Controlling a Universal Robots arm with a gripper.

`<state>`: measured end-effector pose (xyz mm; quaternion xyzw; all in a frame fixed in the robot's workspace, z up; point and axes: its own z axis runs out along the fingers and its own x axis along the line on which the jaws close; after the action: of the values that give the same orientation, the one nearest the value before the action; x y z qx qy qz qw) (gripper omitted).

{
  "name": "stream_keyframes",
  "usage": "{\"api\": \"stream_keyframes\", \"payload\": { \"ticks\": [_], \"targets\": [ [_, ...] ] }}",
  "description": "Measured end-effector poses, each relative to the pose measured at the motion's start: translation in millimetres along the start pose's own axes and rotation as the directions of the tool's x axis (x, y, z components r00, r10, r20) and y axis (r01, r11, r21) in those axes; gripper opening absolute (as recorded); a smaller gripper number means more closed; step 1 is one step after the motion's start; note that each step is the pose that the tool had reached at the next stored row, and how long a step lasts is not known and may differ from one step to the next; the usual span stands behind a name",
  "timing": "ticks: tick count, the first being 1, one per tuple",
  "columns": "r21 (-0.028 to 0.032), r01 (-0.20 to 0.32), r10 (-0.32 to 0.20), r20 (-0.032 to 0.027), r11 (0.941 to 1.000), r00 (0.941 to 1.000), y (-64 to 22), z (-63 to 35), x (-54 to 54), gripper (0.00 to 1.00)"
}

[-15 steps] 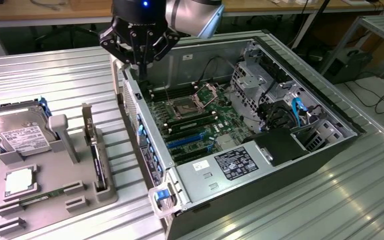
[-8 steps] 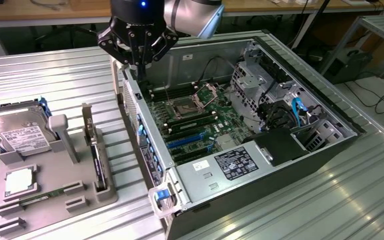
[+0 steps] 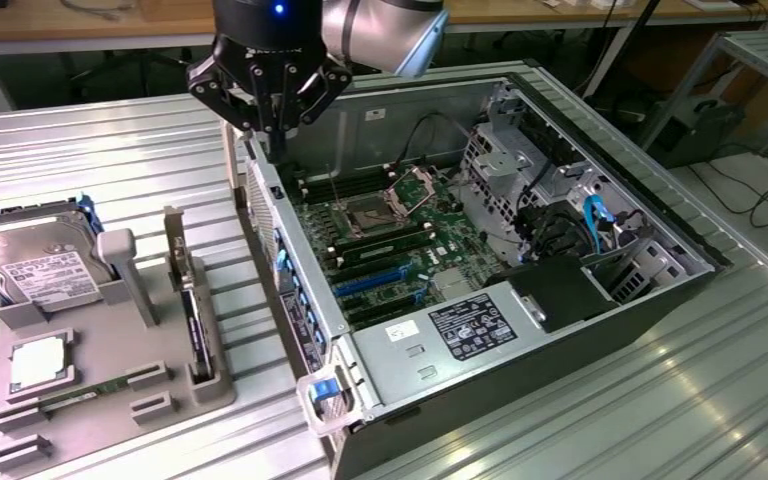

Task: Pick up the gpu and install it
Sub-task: 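Reach for the gpu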

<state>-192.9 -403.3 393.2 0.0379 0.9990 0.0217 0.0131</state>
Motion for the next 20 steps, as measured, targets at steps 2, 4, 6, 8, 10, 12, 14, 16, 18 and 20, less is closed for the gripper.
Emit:
{"api": "stream_keyframes", "payload": {
  "ticks": [2, 4, 6, 8, 10, 12, 14, 16, 18, 20],
  "targets": [
    [0.0001, 0.0, 0.0, -0.0001, 1.0, 1.0, -1.0, -0.1, 2.1, 0.11],
    [0.0, 0.0, 0.0, 0.0, 1.0, 1.0, -1.3, -0.1, 3.4, 0.11],
    [0.0001, 0.0, 0.0, 0.0, 1.0, 1.0, -1.9, -0.2, 4.8, 0.11],
    [0.0001, 0.0, 0.0, 0.0, 1.0, 1.0, -2.6, -0.3, 6.7, 0.11],
    [0.0, 0.0, 0.0, 0.0, 1.0, 1.0, -3.5, -0.3, 8.7, 0.11],
    [0.0001, 0.0, 0.0, 0.0, 1.0, 1.0, -4.1, -0.4, 10.1, 0.11],
    [0.0, 0.0, 0.0, 0.0, 1.0, 1.0, -4.7, -0.4, 11.5, 0.11],
    [0.0, 0.0, 0.0, 0.0, 1.0, 1.0, -5.3, -0.5, 13.0, 0.11],
    [0.0, 0.0, 0.0, 0.0, 1.0, 1.0, -5.9, -0.5, 14.5, 0.11],
    [0.0, 0.0, 0.0, 0.0, 1.0, 1.0, -6.3, -0.5, 15.7, 0.11]
  ]
}}
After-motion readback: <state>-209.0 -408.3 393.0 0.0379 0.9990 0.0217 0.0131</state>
